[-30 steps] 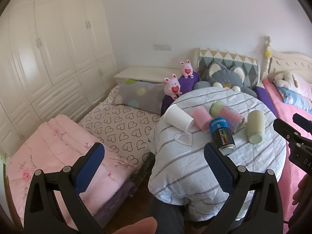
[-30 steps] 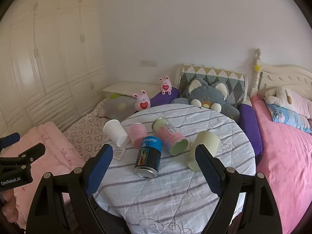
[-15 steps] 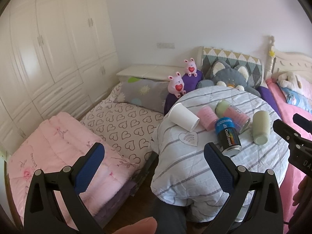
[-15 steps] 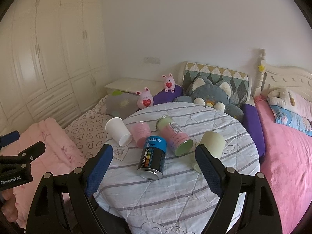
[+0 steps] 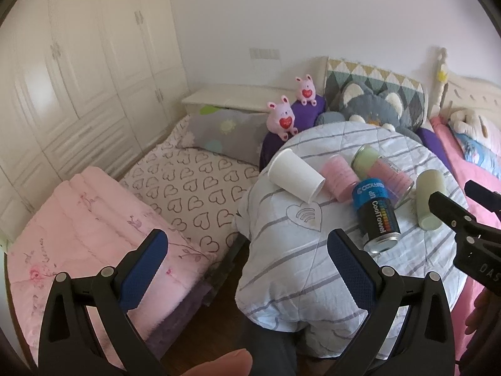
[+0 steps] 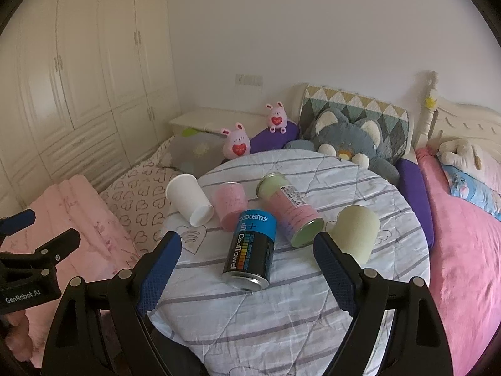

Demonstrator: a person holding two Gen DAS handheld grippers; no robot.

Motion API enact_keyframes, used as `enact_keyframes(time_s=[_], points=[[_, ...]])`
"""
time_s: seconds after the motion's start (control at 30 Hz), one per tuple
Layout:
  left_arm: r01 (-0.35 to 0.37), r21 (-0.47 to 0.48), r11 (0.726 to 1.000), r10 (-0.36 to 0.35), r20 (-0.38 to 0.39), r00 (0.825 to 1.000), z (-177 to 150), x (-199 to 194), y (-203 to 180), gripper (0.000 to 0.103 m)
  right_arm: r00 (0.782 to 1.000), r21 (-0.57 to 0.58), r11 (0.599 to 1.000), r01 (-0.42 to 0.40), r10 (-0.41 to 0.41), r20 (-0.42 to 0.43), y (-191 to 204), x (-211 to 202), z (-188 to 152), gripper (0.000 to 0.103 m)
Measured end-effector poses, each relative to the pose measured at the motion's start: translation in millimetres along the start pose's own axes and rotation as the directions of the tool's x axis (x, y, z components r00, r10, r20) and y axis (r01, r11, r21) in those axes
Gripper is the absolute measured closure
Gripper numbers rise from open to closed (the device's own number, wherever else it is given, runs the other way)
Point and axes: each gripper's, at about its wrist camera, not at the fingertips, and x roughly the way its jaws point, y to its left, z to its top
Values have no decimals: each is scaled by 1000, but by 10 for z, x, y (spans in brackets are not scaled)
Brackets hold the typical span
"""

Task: Flip cup upright
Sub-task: 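Move the left gripper down to the white paper cup lying on its side, then close the left gripper around the white paper cup and lift it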

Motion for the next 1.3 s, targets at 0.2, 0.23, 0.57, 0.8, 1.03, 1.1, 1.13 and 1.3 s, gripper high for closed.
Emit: enact_keyframes(time_s=[0.2,0.23,0.57,0.8,1.03,1.1,1.13,1.3], points=[[21,-40,999,-23,-53,998,146,383,-36,0,999,-18,1000,-8,7,-41,19,324,84,16],[30,-51,998,-34,-68,997,187,486,-65,0,999,-15,1000,-5,4,-45,-2,372,88,16],[84,-202,976,-123,-191,974,487,1433,-417,0,995,35,999,38,-35,-91,-413,733,133,16],[39,-333,942,-137,-275,952,522,1976,-497,0,992,61,998,32,-24,-126,-653,977,182,16],[-1,-349,937,-112,-304,946,577,2279,-564,0,990,76,997,19,-9,-140,-786,1150,210,16],[-6,-350,937,-110,-309,945,594,2350,-568,1,990,82,997,14,-2,-143,-797,1187,214,16],[0,-354,935,-119,-315,942,587,2397,-568,3,990,86,996,8,4,-144,-811,1208,218,16],[12,-331,944,-138,-358,924,576,2579,-576,26,989,85,996,5,8,-148,-802,1257,223,16]])
